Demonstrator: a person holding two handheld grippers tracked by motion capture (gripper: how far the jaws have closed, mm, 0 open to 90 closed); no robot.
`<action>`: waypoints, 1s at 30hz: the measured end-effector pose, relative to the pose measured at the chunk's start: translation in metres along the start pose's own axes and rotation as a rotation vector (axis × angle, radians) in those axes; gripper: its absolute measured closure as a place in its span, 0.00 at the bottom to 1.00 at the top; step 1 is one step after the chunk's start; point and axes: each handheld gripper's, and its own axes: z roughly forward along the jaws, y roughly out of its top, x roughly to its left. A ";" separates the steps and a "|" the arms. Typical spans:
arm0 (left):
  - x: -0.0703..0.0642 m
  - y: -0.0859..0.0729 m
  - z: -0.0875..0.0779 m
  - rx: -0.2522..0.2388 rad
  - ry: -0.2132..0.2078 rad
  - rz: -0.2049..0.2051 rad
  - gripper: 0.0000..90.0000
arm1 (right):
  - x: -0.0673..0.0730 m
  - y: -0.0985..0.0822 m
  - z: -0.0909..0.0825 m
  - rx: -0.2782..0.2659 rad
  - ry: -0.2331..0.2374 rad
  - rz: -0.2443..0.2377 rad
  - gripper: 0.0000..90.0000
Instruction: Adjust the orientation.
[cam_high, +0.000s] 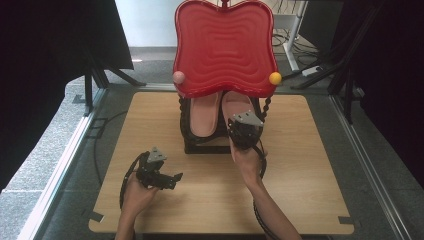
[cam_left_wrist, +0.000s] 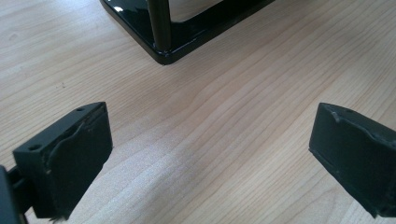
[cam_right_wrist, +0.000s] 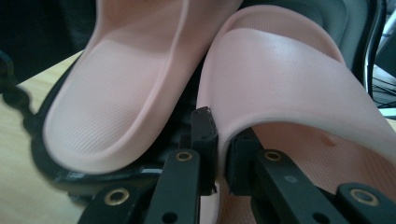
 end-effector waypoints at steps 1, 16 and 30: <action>0.000 0.000 0.000 0.000 -0.002 0.000 0.00 | 0.000 0.001 0.003 -0.002 -0.003 -0.004 0.93; -0.002 0.000 0.001 0.006 -0.003 0.004 0.00 | -0.005 0.009 0.019 0.083 0.136 -0.078 0.64; -0.003 0.001 0.001 0.001 -0.011 0.011 0.00 | -0.017 0.000 -0.021 0.116 0.279 -0.212 0.40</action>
